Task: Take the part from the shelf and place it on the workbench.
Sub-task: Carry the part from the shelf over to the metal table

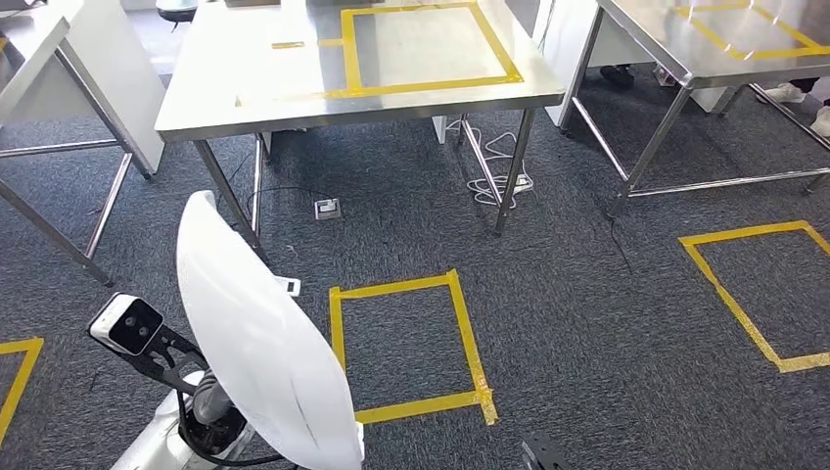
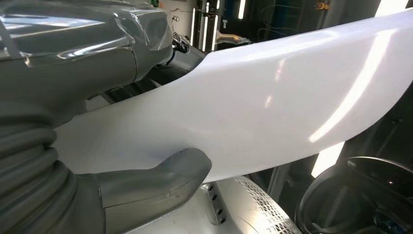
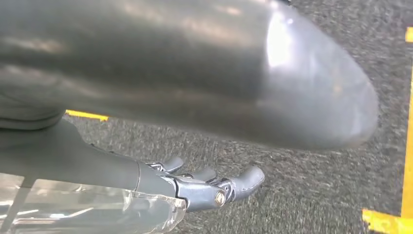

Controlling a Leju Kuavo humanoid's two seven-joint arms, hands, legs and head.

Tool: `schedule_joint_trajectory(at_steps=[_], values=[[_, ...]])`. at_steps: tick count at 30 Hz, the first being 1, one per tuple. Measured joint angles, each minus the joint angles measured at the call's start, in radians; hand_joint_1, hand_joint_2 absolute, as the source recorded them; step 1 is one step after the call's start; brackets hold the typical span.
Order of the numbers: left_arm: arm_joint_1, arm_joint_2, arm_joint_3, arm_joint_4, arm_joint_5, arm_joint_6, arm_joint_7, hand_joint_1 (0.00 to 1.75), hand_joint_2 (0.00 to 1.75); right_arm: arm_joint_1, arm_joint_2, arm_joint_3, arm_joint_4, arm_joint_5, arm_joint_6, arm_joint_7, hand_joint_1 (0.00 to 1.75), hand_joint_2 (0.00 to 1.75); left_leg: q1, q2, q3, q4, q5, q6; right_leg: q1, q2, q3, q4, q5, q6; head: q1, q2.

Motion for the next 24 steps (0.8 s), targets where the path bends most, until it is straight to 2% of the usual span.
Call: schedule_joint_trajectory(at_steps=[1, 2, 3, 4, 5, 6, 7, 8, 9, 10, 12, 14, 16, 17, 18, 19, 20, 22, 23, 24], values=[[0.002, 0.0, -0.001, 0.0, 0.0, 0.001, 0.0, 1.75, 1.75, 0.003, -0.001, 0.0, 0.0, 0.0, 0.0, 0.0, 0.0, 0.0, 0.001, 0.0, 0.008, 0.001, -0.007, 0.002, -0.001, 0.0, -0.043, 0.039, -0.036, -0.004, 0.001, 0.0], [0.003, 0.0, -0.003, 0.001, 0.0, 0.001, 0.0, 1.75, 1.75, 0.007, -0.003, 0.0, 0.0, 0.001, -0.001, 0.0, 0.0, 0.0, 0.001, -0.003, 0.016, 0.002, -0.017, 0.002, -0.003, 0.0, -0.078, 0.053, -0.068, -0.004, 0.001, 0.0], [0.003, 0.0, -0.004, 0.001, -0.001, 0.002, 0.0, 1.75, 1.75, 0.012, -0.004, 0.0, 0.0, 0.001, -0.001, 0.0, 0.0, 0.0, 0.001, -0.005, 0.025, 0.002, -0.027, 0.001, -0.005, 0.0, -0.101, 0.037, -0.082, 0.0, 0.001, 0.0], [0.004, 0.0, -0.005, 0.001, 0.0, 0.002, 0.0, 1.75, 1.75, 0.016, -0.006, 0.0, 0.0, 0.003, 0.001, 0.0, 0.0, 0.0, 0.001, -0.007, 0.036, 0.003, -0.037, -0.002, -0.007, 0.0, -0.112, -0.009, -0.068, 0.01, 0.001, 0.0], [0.004, -0.001, -0.005, 0.001, 0.0, 0.003, 0.0, 1.75, 1.75, 0.019, -0.007, 0.0, 0.0, 0.006, 0.005, -0.002, 0.0, 0.0, 0.002, -0.009, 0.048, 0.004, -0.049, -0.006, -0.01, -0.001, -0.116, -0.061, -0.02, 0.027, 0.001, 0.0], [0.003, -0.001, -0.006, 0.002, 0.0, 0.004, 0.0, 1.75, 1.75, 0.022, -0.01, 0.0, 0.0, 0.009, 0.012, -0.003, 0.0, 0.0, 0.001, -0.009, 0.059, 0.008, -0.061, -0.011, -0.011, -0.002, -0.115, -0.113, 0.049, 0.044, 0.002, 0.0], [0.002, -0.001, -0.007, 0.003, -0.001, 0.006, 0.0, 1.75, 1.75, 0.023, -0.012, 0.001, 0.0, 0.012, 0.021, -0.005, 0.0, 0.0, 0.0, -0.009, 0.065, 0.009, -0.07, -0.015, -0.011, -0.004, -0.11, -0.15, 0.108, 0.049, 0.003, 0.0], [0.001, -0.001, -0.007, 0.003, -0.001, 0.009, 0.001, 1.75, 1.75, 0.023, -0.016, 0.002, 0.0, 0.014, 0.03, -0.007, 0.0, 0.0, -0.002, -0.01, 0.068, 0.011, -0.078, -0.019, -0.01, -0.004, -0.105, -0.168, 0.152, 0.045, 0.002, 0.0], [0.0, -0.001, -0.007, 0.004, -0.001, 0.012, 0.001, 1.75, 1.75, 0.023, -0.018, 0.002, 0.0, 0.015, 0.036, -0.009, 0.0, 0.0, -0.003, -0.01, 0.067, 0.014, -0.082, -0.022, -0.008, -0.004, -0.101, -0.178, 0.168, 0.034, 0.003, 0.0], [-0.002, -0.002, -0.006, 0.004, -0.001, 0.014, 0.001, 1.75, 1.75, 0.02, -0.021, 0.002, 0.0, 0.016, 0.04, -0.009, 0.0, 0.0, -0.003, -0.01, 0.061, 0.021, -0.082, -0.023, -0.011, -0.002, -0.095, -0.179, 0.164, 0.019, 0.002, 0.0], [-0.007, -0.002, -0.006, 0.004, -0.001, 0.015, 0.0, 1.75, 1.75, 0.015, -0.024, 0.003, -0.001, 0.018, 0.044, -0.01, 0.0, 0.0, -0.001, -0.003, 0.029, 0.078, -0.069, -0.033, -0.019, 0.002, -0.078, -0.188, 0.159, 0.004, 0.0, 0.0], [-0.01, -0.002, -0.005, 0.004, -0.002, 0.016, 0.0, 1.75, 1.75, 0.01, -0.028, 0.003, -0.002, 0.02, 0.046, -0.011, 0.0, 0.0, 0.009, 0.009, -0.047, 0.188, -0.064, -0.052, -0.022, 0.004, -0.05, -0.203, 0.146, -0.007, -0.003, 0.0], [-0.012, -0.002, -0.006, 0.004, -0.002, 0.016, 0.0, 1.75, 1.75, 0.011, -0.032, 0.003, -0.001, 0.02, 0.047, -0.011, 0.0, 0.0, 0.024, 0.017, -0.137, 0.286, -0.103, -0.069, -0.022, 0.006, -0.017, -0.218, 0.128, -0.008, -0.004, 0.0], [-0.012, -0.001, -0.006, 0.004, -0.002, 0.016, 0.0, 1.75, 1.75, 0.013, -0.033, 0.003, -0.001, 0.02, 0.047, -0.011, 0.0, 0.0, 0.029, 0.02, -0.171, 0.304, -0.128, -0.075, -0.022, 0.007, 0.003, -0.224, 0.117, -0.007, -0.004, 0.0], [-0.011, -0.001, -0.006, 0.004, -0.002, 0.016, 0.0, 1.75, 1.75, 0.014, -0.034, 0.003, -0.001, 0.02, 0.047, -0.011, 0.0, 0.0, 0.033, 0.022, -0.192, 0.294, -0.142, -0.077, -0.021, 0.008, 0.025, -0.23, 0.104, -0.006, -0.004, 0.0], [-0.012, -0.001, -0.006, 0.004, -0.002, 0.016, 0.0, 1.75, 1.75, 0.014, -0.035, 0.003, -0.001, 0.02, 0.046, -0.011, 0.0, 0.0, 0.035, 0.023, -0.2, 0.256, -0.136, -0.074, -0.019, 0.009, 0.048, -0.235, 0.091, -0.004, -0.005, 0.0], [-0.012, 0.0, -0.006, 0.004, -0.002, 0.016, 0.0, 1.75, 1.75, 0.014, -0.035, 0.003, -0.001, 0.02, 0.046, -0.011, 0.0, 0.0, 0.033, 0.023, -0.199, 0.198, -0.099, -0.066, -0.016, 0.009, 0.07, -0.24, 0.076, -0.003, -0.005, 0.0], [-0.01, 0.001, -0.006, 0.005, -0.001, 0.016, 0.0, 1.75, 1.75, 0.014, -0.031, 0.004, -0.001, 0.02, 0.047, -0.011, 0.0, 0.0, 0.02, 0.017, -0.183, 0.055, 0.063, -0.038, -0.011, 0.011, 0.105, -0.245, 0.045, 0.001, -0.002, 0.0], [-0.009, 0.002, -0.006, 0.005, -0.002, 0.016, 0.0, 1.75, 1.75, 0.013, -0.027, 0.005, -0.002, 0.02, 0.048, -0.011, 0.0, 0.0, 0.011, 0.014, -0.175, 0.011, 0.131, -0.027, -0.008, 0.012, 0.117, -0.251, 0.03, 0.005, 0.001, 0.0], [-0.009, 0.002, -0.005, 0.005, -0.001, 0.016, 0.0, 1.75, 1.75, 0.011, -0.025, 0.005, -0.002, 0.02, 0.049, -0.011, 0.0, 0.0, 0.003, 0.011, -0.168, -0.013, 0.171, -0.021, -0.007, 0.014, 0.128, -0.257, 0.017, 0.01, 0.002, 0.0]])
